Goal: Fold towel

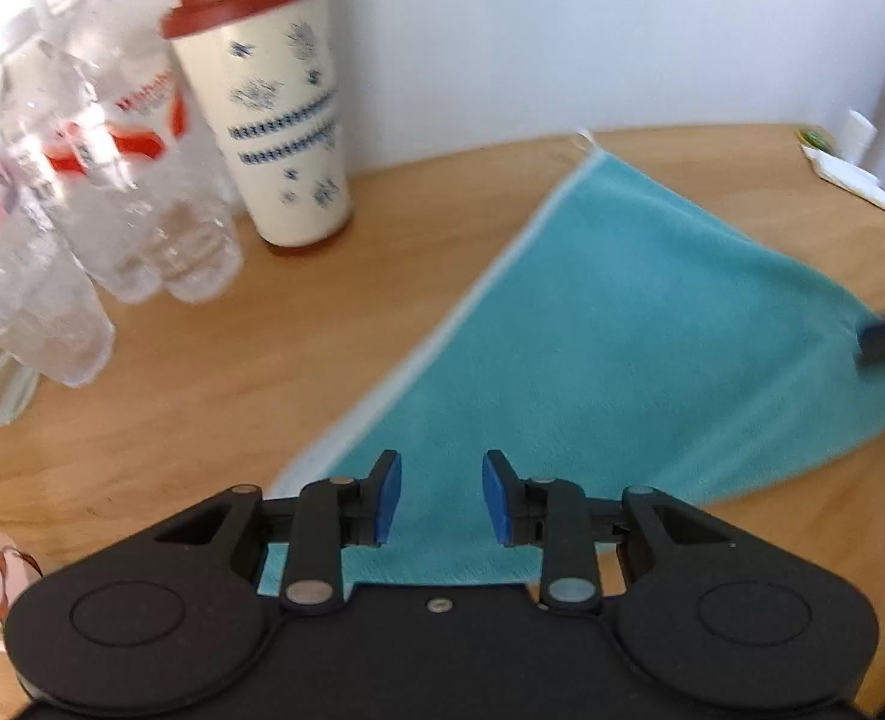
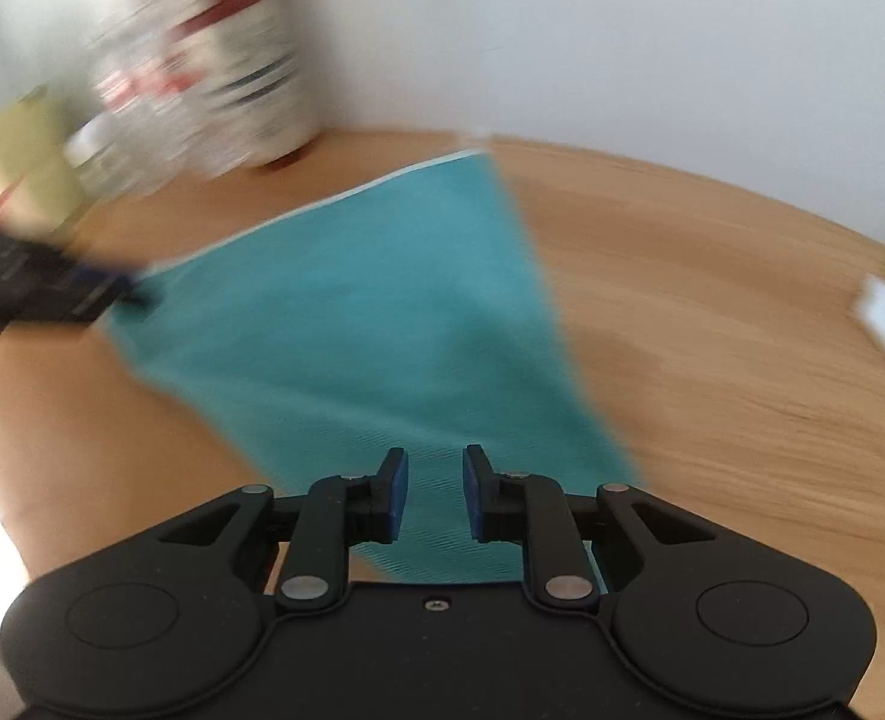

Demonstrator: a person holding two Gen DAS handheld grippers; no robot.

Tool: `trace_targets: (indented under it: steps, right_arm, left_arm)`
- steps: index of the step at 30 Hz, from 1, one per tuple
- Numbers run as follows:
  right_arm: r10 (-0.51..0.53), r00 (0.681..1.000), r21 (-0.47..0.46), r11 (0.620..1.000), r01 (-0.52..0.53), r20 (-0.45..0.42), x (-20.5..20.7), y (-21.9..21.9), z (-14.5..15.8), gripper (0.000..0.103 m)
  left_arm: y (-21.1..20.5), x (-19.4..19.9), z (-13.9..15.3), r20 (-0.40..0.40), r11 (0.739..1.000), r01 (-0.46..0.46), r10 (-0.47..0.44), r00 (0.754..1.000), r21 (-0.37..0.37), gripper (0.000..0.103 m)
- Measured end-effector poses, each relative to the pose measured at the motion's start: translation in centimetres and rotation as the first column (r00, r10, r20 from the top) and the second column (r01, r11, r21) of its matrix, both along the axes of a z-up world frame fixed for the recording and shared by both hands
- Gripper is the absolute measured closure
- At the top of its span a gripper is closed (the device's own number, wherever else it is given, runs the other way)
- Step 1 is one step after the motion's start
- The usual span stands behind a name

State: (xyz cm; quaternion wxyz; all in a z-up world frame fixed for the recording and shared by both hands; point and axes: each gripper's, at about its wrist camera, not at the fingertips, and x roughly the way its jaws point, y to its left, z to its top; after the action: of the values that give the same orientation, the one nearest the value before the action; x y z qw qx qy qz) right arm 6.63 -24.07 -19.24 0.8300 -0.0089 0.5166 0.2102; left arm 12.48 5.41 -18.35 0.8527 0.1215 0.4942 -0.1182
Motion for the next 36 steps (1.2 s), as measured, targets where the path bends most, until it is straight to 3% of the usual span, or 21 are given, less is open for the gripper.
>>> trace_targets:
  steps: [3,10,13,14,17,19,22,24,27,29,31,36]
  right_arm:
    - [0.028,0.999,-0.057,0.998,-0.030,-0.032,-0.5,0.7,-1.2,0.082]
    - [0.032,0.996,-0.069,0.997,-0.037,-0.080,-1.8,-0.5,-1.7,0.084]
    - [0.037,0.995,-0.088,0.995,-0.045,-0.093,-2.8,-0.9,-1.7,0.086]
    - [0.048,0.994,-0.104,0.993,-0.059,-0.099,-3.1,-1.0,-1.4,0.086]
    - [0.058,0.993,-0.078,0.995,-0.067,-0.107,-3.0,-1.2,-0.5,0.085]
    - [0.048,0.998,-0.054,0.997,-0.050,-0.031,-2.5,-1.6,0.9,0.083]
    - [0.020,1.000,-0.078,0.997,-0.020,-0.005,-1.8,-1.9,1.0,0.083]
    - [0.024,1.000,-0.087,0.996,-0.024,-0.002,-1.2,-2.0,0.7,0.083]
    - [0.018,1.000,-0.091,0.996,-0.020,-0.016,-1.2,-2.4,0.4,0.083]
    - [0.004,0.999,-0.074,0.997,-0.007,-0.045,-1.1,-2.3,-0.4,0.083]
    - [-0.001,0.998,-0.082,0.997,-0.003,-0.055,-1.0,-2.4,-0.9,0.083]
    - [0.014,0.998,-0.090,0.996,-0.019,-0.064,-1.3,-2.9,-1.3,0.086]
  left_arm:
    - [-0.1,1.1,-1.1,0.005,0.999,-0.004,0.004,1.000,0.040,0.073]
    - [-0.6,2.5,-2.0,0.064,0.995,0.001,-0.007,0.998,0.104,0.073]
    - [-0.2,3.5,-1.8,0.047,0.995,-0.053,0.049,0.998,0.079,0.073]
    - [-0.1,3.6,-1.6,0.045,0.995,-0.062,0.059,0.997,0.075,0.079]
    - [-0.1,3.1,0.0,0.061,0.999,-0.047,0.046,0.997,0.026,0.082]
    - [-0.5,2.1,1.5,0.072,0.997,0.010,-0.004,0.997,-0.078,0.082]
    - [-2.3,0.8,2.2,0.053,0.980,0.107,-0.099,0.994,-0.169,0.081]
    - [-4.4,-0.3,2.2,0.036,0.954,0.199,-0.196,0.980,-0.223,0.081]
    - [-7.2,-1.7,1.7,0.013,0.906,0.324,-0.333,0.943,-0.272,0.081]
    - [-8.5,-2.2,0.9,-0.002,0.893,0.378,-0.390,0.921,-0.245,0.081]
    - [-9.2,-2.2,0.1,-0.011,0.896,0.392,-0.403,0.915,-0.208,0.081]
    - [-8.3,-0.3,-1.6,-0.061,0.939,0.312,-0.323,0.944,-0.147,0.081]
